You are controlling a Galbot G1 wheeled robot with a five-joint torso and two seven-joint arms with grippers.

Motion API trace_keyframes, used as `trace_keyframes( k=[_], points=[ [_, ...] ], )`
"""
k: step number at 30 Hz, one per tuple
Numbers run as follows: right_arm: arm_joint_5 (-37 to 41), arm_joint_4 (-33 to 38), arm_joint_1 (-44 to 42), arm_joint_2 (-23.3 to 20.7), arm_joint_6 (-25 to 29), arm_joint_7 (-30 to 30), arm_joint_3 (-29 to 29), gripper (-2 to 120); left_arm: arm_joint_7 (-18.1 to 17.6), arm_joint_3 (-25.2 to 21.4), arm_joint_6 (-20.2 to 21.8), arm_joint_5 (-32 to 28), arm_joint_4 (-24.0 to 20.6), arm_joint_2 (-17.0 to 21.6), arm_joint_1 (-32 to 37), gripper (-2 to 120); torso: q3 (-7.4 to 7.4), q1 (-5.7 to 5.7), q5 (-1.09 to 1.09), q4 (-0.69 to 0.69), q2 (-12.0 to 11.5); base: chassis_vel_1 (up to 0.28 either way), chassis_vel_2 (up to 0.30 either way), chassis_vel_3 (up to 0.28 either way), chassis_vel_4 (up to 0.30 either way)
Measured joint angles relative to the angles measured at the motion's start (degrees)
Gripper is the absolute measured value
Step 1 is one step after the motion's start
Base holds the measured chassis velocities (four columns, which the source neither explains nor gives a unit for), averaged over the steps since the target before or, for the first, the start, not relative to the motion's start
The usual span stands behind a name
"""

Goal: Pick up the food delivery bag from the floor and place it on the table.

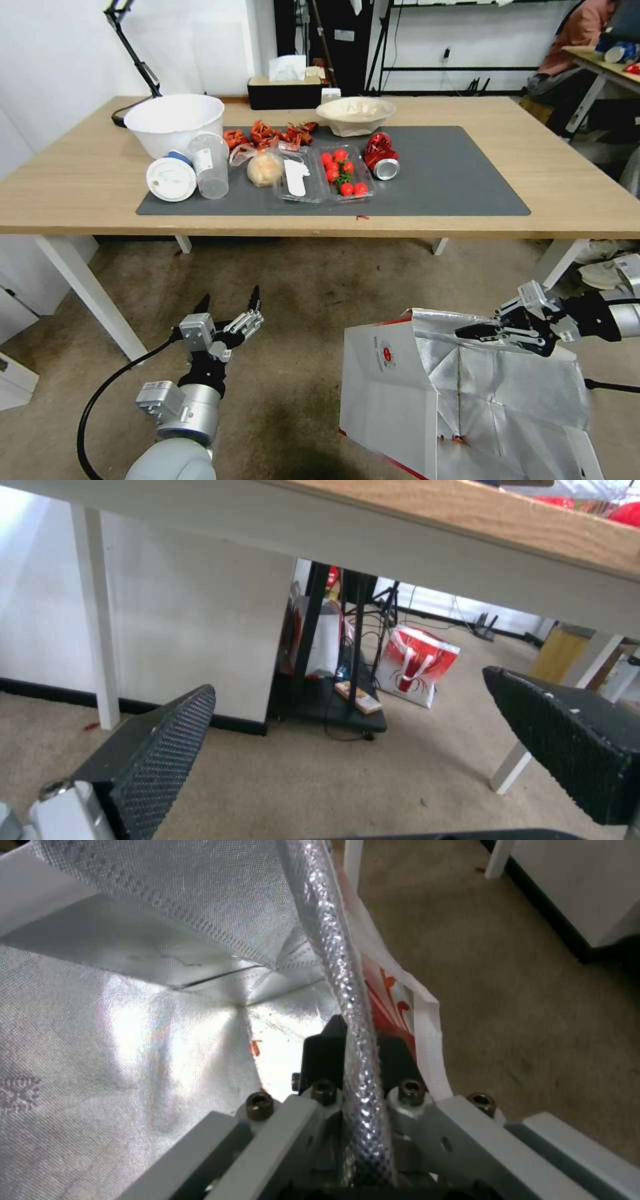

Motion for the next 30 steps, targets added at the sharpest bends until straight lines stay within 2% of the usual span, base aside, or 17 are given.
trace_keyframes(
  k=[30],
  points=[
    [0.0, 0.4, -0.1, 0.1, -0.1, -0.2, 0.3, 0, 0.0, 0.1, -0.2, 0.2, -0.3, -0.2, 0.2, 100, 4.32, 2.80, 0.00, 0.00, 7.1, 0.000, 0.000, 0.000, 0.000]
  ],
)
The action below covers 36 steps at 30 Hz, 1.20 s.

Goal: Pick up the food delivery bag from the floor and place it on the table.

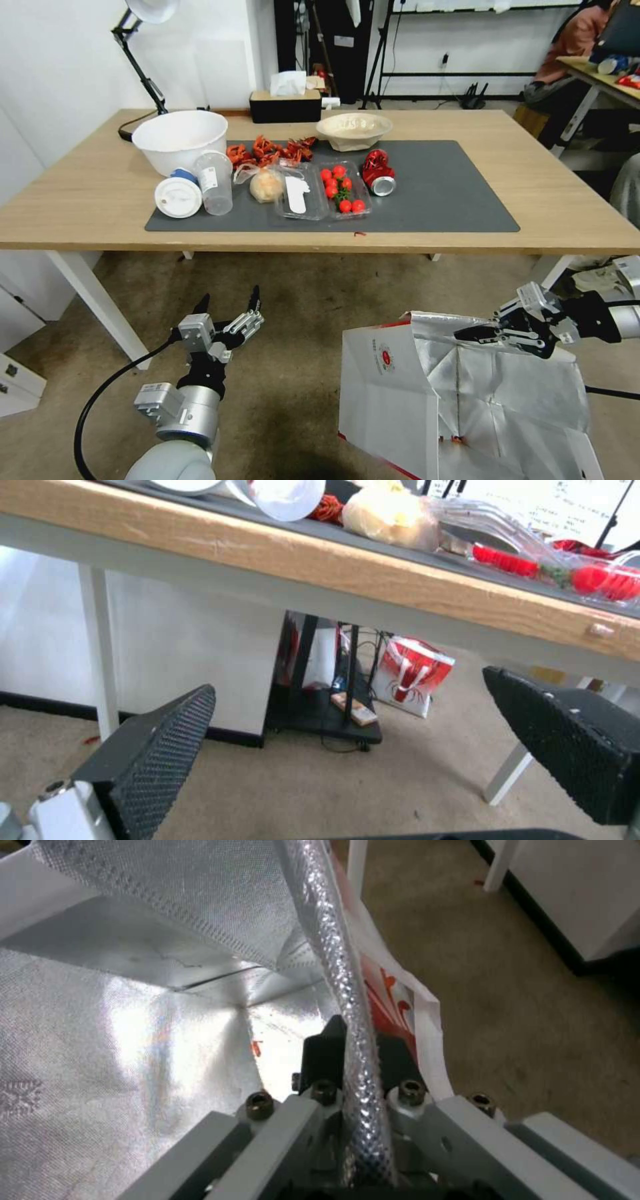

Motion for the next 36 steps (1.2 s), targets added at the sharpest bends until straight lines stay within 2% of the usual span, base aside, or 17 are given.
trace_keyframes(
  k=[36],
  points=[
    [0.3, -0.5, 0.2, -0.4, 0.1, 0.1, -0.2, 0, -0.2, 0.2, 0.4, -0.3, 1.0, 0.1, -0.7, 100, 5.38, 3.87, 0.00, 0.00, 9.3, 0.000, 0.000, 0.000, 0.000]
  ],
)
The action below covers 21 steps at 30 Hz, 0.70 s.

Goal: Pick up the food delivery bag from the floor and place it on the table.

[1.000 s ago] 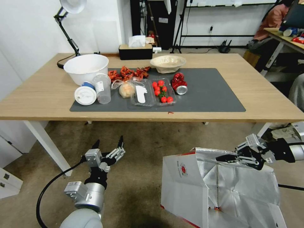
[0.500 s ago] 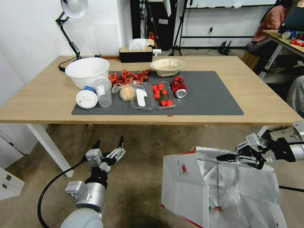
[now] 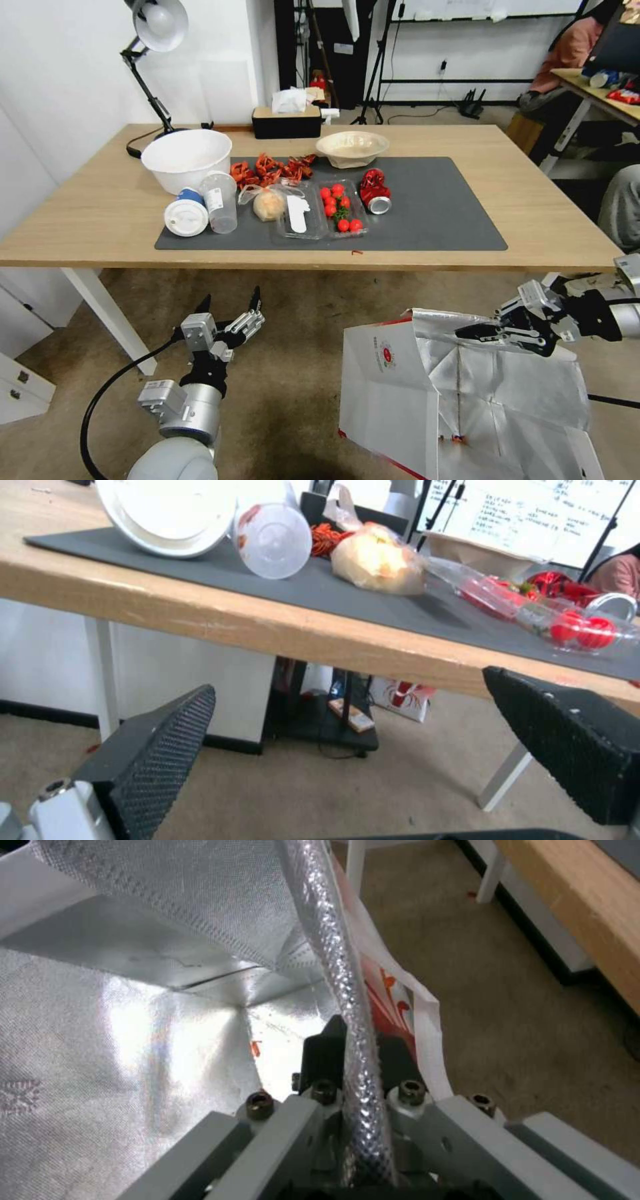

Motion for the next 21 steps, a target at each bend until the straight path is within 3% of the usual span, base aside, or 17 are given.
trace_keyframes(
  k=[21],
  points=[
    [0.0, 0.2, 0.0, 0.6, 0.0, -0.3, -0.1, 0, 0.0, -0.1, 0.0, 0.0, -0.3, 0.3, 0.4, 100, 3.02, 2.22, 0.00, 0.00, 5.3, 0.000, 0.000, 0.000, 0.000]
  ],
)
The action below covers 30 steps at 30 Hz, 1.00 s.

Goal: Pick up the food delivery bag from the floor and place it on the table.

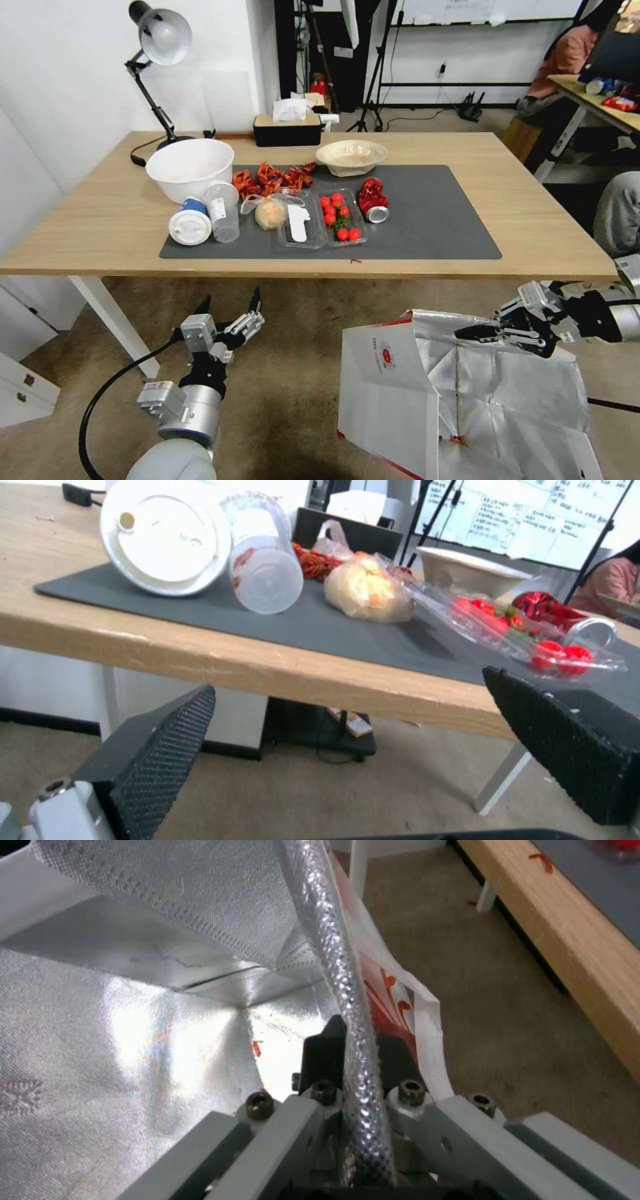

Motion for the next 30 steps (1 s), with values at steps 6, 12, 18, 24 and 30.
trace_keyframes(
  k=[6, 12, 18, 24, 30],
  points=[
    [-0.1, 0.1, -0.1, 0.1, 0.0, -0.1, 0.0, 0, -0.1, 0.0, -0.1, 0.0, -0.3, 0.1, 0.0, 100, 1.00, 0.80, 0.00, 0.00, 1.8, 0.000, 0.000, 0.000, 0.000],
    [-0.2, 0.1, -0.1, 0.1, 0.0, -0.1, 0.0, 0, -0.1, 0.0, -0.1, -0.2, -0.3, 0.1, -0.1, 100, 2.04, 1.56, 0.00, 0.00, 3.6, 0.000, 0.000, 0.000, 0.000],
    [-0.2, 0.1, 0.0, 0.1, 0.0, -0.1, 0.0, 0, -0.2, 0.0, -0.1, -0.2, -0.1, 0.1, -0.2, 100, 2.74, 2.09, 0.00, 0.00, 4.8, 0.000, 0.000, 0.000, 0.000],
    [-0.2, 0.1, 0.0, 0.1, 0.0, -0.1, 0.0, 0, -0.2, 0.0, -0.1, -0.2, -0.1, 0.1, -0.2, 100, 3.62, 2.78, 0.00, 0.00, 6.4, 0.000, 0.000, 0.000, 0.000],
    [-0.1, 0.1, 0.0, 0.1, 0.0, 0.0, 0.0, 0, -0.1, -0.1, -0.1, -0.3, -0.1, 0.1, -0.2, 100, 4.64, 3.61, 0.00, 0.00, 8.2, 0.000, 0.000, 0.000, 0.000]
  ],
)
